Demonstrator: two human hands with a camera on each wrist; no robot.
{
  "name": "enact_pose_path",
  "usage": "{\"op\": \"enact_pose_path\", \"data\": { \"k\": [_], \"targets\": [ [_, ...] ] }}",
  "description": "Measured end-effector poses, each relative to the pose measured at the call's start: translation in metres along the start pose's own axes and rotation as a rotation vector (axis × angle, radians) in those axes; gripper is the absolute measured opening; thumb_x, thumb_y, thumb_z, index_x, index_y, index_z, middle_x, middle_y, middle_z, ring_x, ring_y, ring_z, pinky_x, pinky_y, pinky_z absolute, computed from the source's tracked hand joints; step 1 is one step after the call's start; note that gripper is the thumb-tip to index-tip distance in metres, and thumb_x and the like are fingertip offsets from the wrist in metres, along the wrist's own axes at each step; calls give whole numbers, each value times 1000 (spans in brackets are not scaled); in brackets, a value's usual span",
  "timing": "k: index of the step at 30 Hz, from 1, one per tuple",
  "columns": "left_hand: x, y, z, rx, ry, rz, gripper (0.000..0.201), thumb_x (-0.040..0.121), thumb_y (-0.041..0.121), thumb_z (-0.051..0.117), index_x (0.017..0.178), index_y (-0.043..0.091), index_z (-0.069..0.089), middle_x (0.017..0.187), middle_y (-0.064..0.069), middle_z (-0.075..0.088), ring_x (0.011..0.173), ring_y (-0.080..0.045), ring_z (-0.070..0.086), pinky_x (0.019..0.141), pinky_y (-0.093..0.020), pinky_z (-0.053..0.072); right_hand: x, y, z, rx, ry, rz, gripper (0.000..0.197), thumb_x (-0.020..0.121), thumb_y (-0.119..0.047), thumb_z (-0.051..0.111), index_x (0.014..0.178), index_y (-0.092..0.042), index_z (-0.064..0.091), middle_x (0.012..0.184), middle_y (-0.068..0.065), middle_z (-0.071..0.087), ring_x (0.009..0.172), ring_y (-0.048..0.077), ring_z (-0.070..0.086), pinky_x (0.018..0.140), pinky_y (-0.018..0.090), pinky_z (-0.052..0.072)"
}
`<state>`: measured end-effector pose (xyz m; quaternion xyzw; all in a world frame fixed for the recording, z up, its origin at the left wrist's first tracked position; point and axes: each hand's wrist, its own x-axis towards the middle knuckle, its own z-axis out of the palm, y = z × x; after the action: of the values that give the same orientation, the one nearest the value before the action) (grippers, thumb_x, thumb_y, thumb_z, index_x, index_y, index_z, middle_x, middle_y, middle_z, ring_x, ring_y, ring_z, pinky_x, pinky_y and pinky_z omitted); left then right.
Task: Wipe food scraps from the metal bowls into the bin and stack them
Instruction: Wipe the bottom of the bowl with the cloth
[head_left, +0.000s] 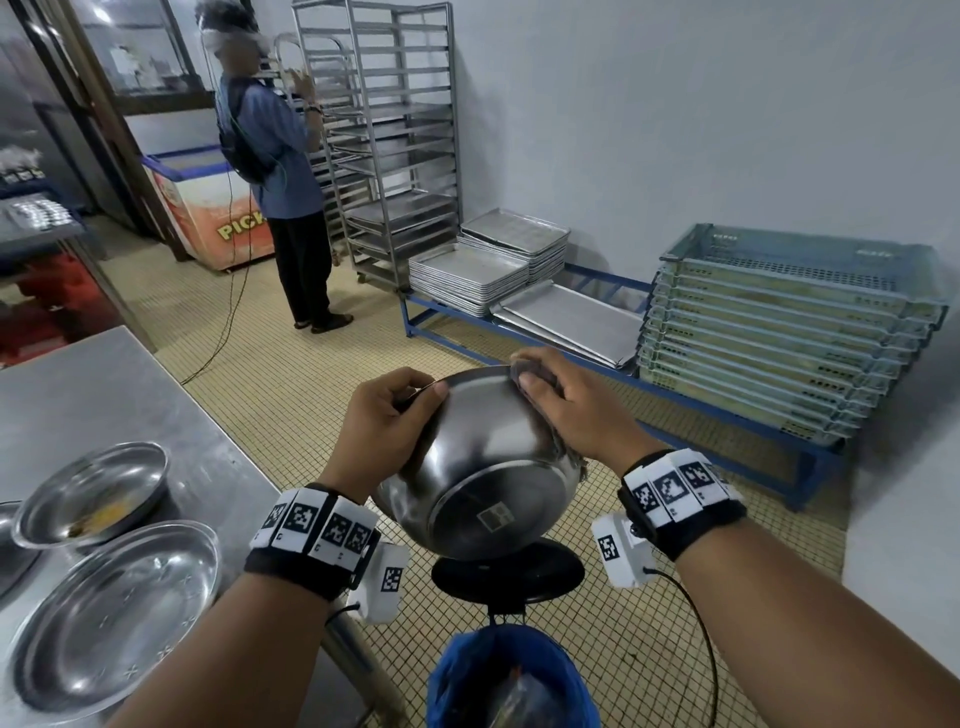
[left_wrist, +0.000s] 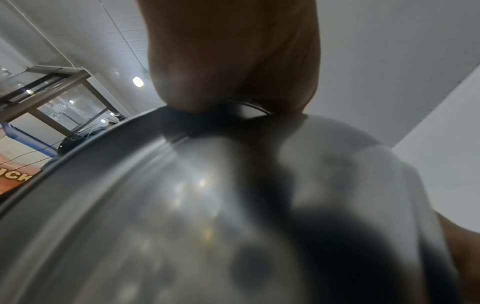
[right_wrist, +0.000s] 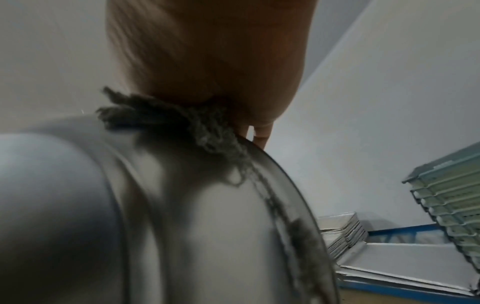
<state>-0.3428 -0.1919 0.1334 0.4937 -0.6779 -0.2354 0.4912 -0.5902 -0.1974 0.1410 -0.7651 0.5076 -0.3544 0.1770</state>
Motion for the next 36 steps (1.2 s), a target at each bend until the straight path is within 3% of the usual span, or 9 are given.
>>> {"op": "enact_pose_path", "data": {
  "k": [6,12,15,18,22,25,28,32,36],
  "targets": [
    [-2,2,4,-45,4,-13,13,96,21,76,84,25,73,74,15,75,69,-3,71,62,-15,53,4,-9,6,27,65,-38,19,106,-33,50,115,-27,66,98,-9,69,85,5,62,68,11,42],
    [-5,-2,8,-36,18,-11,17,96,20,76,82,30,72,71,18,74,67,1,68,62,-13,50,4,-7,8,108,65,-15,12,101,-28,59,107,-35,67,92,-18,67,82,-9,60,67,6,40],
    [-5,-1,8,-65,42,-17,13,96,17,75,84,22,74,66,19,72,63,2,67,59,-11,48,10,-8,9,134,56,-27,17,100,-28,60,113,-33,70,101,-14,72,93,1,65,80,19,51],
    [-6,-2,3,-90,67,-31,11,97,17,74,86,21,74,65,15,72,62,1,66,59,-13,49,10,1,6,205,106,43,16,101,-28,59,109,-35,71,104,-15,72,100,4,65,87,28,52],
    [-6,0,2,-21,-75,-29,11,100,23,71,90,26,72,76,9,76,70,-5,71,64,-19,53,9,-5,9,145,84,16,13,101,-26,60,106,-28,72,90,-16,70,84,-4,63,72,16,45],
    [2,9,0,85,-184,14,15,100,27,71,88,36,70,75,12,76,69,-4,70,63,-19,52,8,-16,10,46,43,-67,16,101,-29,59,110,-25,71,94,-10,71,85,5,64,71,21,48],
    [6,16,-7,43,-120,3,17,99,23,72,86,34,72,74,9,76,66,-5,70,61,-17,52,4,-11,6,120,62,-16,15,103,-30,56,111,-29,70,99,-12,70,89,-2,61,73,16,46],
    [-1,13,-13,-135,2,-91,11,100,19,70,90,21,75,71,1,77,61,-8,71,55,-19,52,1,12,1,251,150,132,17,104,-35,55,111,-31,71,107,-13,71,101,7,64,94,40,53],
    [-4,16,-1,-131,-40,-94,10,100,17,70,91,18,74,70,2,77,60,-7,70,55,-18,51,7,-6,-1,179,115,35,17,101,-32,57,110,-30,72,104,-13,72,100,8,65,90,37,53]
  ]
}}
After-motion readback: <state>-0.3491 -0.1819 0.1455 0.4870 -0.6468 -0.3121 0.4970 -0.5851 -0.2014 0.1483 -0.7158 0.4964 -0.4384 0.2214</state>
